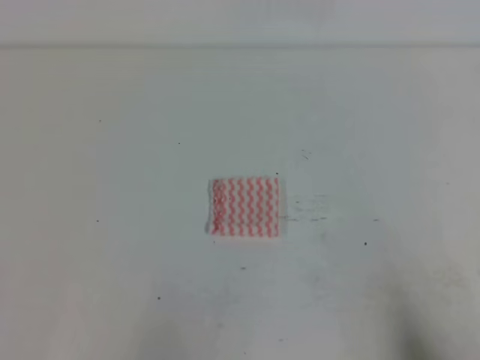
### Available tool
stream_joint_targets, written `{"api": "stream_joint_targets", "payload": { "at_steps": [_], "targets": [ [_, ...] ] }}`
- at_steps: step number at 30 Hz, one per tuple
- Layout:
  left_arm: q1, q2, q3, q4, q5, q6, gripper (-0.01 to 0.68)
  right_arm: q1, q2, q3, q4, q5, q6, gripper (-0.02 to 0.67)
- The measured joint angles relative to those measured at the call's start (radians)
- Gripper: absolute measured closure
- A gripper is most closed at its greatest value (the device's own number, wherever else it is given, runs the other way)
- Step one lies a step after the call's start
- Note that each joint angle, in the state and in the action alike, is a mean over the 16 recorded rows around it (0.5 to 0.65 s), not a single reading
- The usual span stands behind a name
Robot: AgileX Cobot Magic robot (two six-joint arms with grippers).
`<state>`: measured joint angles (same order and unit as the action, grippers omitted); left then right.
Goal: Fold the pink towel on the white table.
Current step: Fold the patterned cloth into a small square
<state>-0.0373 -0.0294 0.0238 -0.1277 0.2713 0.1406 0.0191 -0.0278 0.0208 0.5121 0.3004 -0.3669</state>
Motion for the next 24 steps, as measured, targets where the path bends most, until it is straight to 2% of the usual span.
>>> {"api": "stream_joint_targets", "payload": {
  "at_steps": [8,24],
  "targets": [
    [0.000,0.003,-0.003,0.009,0.048,-0.001,0.676,0.000,-0.001,0.001,0.002,-0.001,0.000,0.667],
    [0.000,-0.003,0.004,0.009,0.035,0.000,0.677,0.000,-0.002,0.004,0.003,-0.003,0.000,0.666]
  ]
}}
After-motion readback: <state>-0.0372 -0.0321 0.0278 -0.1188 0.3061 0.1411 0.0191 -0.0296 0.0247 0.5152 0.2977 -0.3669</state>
